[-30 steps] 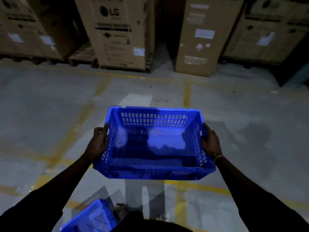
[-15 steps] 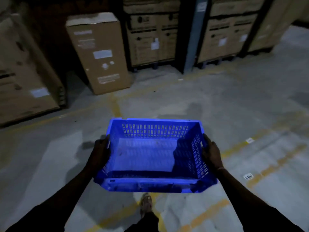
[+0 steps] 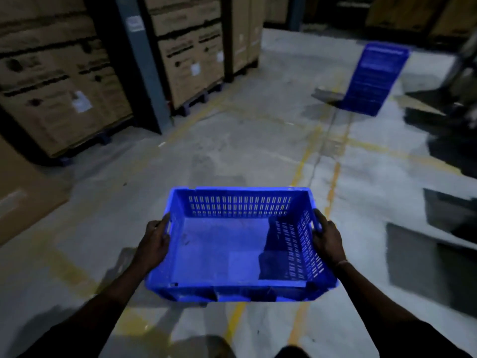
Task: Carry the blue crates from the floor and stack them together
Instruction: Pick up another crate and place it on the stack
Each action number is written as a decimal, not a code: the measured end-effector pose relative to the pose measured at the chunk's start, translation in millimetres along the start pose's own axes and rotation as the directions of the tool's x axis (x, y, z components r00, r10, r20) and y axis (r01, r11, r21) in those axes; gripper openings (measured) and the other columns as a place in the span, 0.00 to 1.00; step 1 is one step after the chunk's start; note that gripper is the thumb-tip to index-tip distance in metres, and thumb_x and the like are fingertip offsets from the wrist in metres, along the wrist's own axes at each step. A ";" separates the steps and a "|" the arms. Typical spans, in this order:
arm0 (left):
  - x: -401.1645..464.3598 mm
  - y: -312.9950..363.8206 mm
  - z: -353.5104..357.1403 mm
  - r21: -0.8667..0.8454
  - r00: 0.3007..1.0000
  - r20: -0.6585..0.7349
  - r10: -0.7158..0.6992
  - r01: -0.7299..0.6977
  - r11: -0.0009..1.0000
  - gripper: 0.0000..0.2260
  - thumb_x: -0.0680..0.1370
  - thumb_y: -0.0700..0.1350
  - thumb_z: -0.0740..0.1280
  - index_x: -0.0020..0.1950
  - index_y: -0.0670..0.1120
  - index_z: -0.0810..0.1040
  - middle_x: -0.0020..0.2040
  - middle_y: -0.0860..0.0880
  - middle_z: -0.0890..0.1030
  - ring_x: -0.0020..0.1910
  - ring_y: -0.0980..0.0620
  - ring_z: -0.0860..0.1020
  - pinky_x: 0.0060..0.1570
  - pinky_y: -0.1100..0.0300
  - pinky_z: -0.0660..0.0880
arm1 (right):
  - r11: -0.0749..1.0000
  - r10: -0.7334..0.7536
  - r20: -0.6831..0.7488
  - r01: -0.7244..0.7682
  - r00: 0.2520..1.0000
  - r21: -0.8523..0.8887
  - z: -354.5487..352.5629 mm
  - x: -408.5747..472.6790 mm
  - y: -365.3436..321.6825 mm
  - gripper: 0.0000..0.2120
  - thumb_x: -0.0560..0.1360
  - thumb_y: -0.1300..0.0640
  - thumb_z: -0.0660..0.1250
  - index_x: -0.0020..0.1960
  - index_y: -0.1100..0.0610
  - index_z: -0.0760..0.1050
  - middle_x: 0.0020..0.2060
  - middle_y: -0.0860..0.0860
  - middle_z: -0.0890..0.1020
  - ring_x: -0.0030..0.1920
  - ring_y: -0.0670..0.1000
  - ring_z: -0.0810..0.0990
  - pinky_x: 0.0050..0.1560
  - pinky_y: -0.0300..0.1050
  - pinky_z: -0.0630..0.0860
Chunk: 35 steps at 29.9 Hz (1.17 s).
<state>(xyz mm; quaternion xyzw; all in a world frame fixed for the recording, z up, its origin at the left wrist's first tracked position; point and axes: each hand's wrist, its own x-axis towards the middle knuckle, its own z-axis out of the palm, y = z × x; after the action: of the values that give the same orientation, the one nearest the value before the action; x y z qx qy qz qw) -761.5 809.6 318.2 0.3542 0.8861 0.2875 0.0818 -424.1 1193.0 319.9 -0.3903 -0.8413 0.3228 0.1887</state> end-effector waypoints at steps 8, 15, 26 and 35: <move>186.2 95.5 77.8 0.005 0.971 0.115 0.211 -0.213 0.977 0.27 0.79 0.35 0.64 0.79 0.44 0.64 0.60 0.38 0.73 0.55 0.39 0.77 0.53 0.54 0.71 | 0.977 0.210 -0.211 -0.213 0.955 0.008 -50.1 67.9 82.4 0.33 0.72 0.54 0.60 0.78 0.51 0.65 0.44 0.55 0.73 0.46 0.64 0.77 0.45 0.46 0.66; 327.0 203.1 174.9 -0.015 0.938 0.172 0.300 -0.302 0.953 0.26 0.78 0.42 0.60 0.78 0.42 0.65 0.58 0.36 0.75 0.58 0.38 0.76 0.55 0.56 0.70 | 0.947 0.318 -0.298 -0.318 0.900 0.051 -113.3 172.3 166.4 0.30 0.77 0.65 0.63 0.78 0.51 0.65 0.49 0.58 0.75 0.48 0.62 0.78 0.49 0.45 0.67; 518.2 357.8 263.9 -0.027 0.926 0.127 0.356 -0.355 0.934 0.27 0.79 0.35 0.64 0.78 0.45 0.65 0.57 0.35 0.74 0.56 0.37 0.75 0.55 0.51 0.72 | 0.918 0.387 -0.327 -0.393 0.862 0.050 -225.1 356.0 251.1 0.31 0.76 0.65 0.64 0.78 0.51 0.65 0.47 0.57 0.74 0.45 0.58 0.75 0.52 0.46 0.70; 724.5 429.8 358.8 -0.070 0.911 0.173 0.375 -0.369 0.927 0.28 0.80 0.36 0.64 0.79 0.46 0.64 0.56 0.36 0.73 0.55 0.38 0.76 0.53 0.56 0.70 | 0.911 0.403 -0.359 -0.408 0.842 0.067 -260.1 554.9 317.2 0.30 0.79 0.62 0.63 0.79 0.49 0.63 0.49 0.55 0.73 0.45 0.54 0.76 0.51 0.48 0.72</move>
<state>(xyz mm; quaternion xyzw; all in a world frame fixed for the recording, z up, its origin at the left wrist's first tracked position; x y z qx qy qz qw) -919.9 1711.3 310.0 0.5397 0.7859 0.2798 0.1133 -452.6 1882.5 324.7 -0.6134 -0.6918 0.2720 0.2667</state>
